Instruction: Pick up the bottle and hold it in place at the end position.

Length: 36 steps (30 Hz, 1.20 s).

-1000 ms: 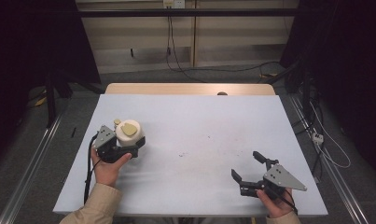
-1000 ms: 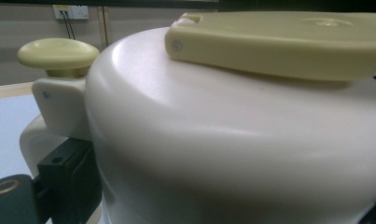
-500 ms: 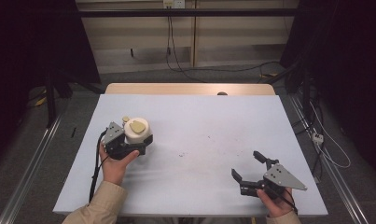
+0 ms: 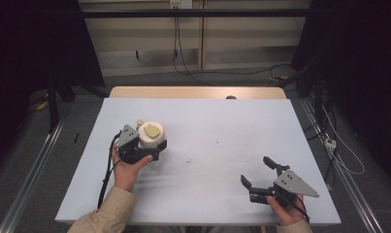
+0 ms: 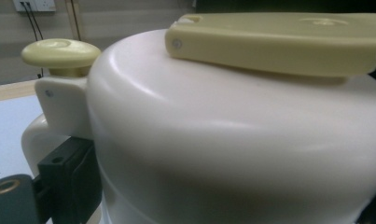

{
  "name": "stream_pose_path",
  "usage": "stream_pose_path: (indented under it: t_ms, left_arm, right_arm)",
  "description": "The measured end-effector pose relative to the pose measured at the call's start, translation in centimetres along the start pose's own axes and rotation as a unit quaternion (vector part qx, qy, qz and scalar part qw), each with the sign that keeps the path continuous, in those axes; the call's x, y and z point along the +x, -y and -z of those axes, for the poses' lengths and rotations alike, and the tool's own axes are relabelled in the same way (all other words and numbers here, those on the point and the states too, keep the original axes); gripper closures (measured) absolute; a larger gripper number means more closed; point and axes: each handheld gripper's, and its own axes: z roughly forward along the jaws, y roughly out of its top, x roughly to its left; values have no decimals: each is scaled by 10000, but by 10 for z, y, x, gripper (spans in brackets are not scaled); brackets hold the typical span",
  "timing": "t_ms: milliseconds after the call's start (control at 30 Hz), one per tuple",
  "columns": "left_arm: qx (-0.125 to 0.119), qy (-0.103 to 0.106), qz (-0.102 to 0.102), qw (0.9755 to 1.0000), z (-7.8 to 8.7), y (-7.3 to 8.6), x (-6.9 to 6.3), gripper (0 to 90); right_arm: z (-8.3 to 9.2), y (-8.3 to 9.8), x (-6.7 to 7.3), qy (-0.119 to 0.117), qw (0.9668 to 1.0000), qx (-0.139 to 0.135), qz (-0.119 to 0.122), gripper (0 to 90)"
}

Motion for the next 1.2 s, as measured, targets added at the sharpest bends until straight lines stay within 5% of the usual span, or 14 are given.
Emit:
stream_pose_path:
  t_ms: [1200]
  left_arm:
    - [153,391,-99,9991,-40,-8,-29,64]
  right_arm:
    - [1,2,-3,9,10000,-22,-81,40]
